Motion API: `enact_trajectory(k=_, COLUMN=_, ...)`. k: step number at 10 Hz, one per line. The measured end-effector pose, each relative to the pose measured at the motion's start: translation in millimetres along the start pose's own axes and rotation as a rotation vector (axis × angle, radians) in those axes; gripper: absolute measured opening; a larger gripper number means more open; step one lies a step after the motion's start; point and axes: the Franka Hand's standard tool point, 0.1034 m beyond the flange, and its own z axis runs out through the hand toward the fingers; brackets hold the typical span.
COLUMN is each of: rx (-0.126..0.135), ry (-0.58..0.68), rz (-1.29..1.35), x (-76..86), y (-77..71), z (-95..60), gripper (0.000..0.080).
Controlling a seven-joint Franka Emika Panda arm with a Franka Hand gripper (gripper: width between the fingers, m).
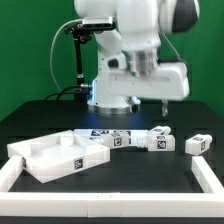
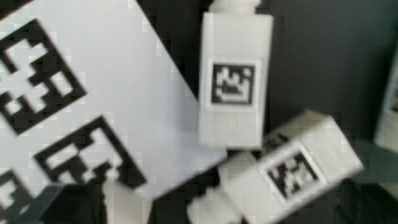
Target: Assemble one leg
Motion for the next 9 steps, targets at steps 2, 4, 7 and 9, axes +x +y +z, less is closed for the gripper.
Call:
enact_trajectory(k=2, rx=0.031, ry=0.014, rz=-0.032, x=30.8, y=5.6, z=-17.6, gripper=0.0648)
enact_trajectory(k=4, rx=0.032, ry=0.042, rz=-0.057, x=50.9, y=11.5, z=-26.1, gripper=0.0648)
enact_trajectory(k=7, rx=0.007, ry=0.059, rz=-0.093, x=52.5, y=7.2, z=-28.1, gripper=0.0648)
enact_trajectory(k=9, rx=0.007, ry=0.059, rz=-0.093, x=52.5, y=7.3, z=-27.9, gripper=0.0648)
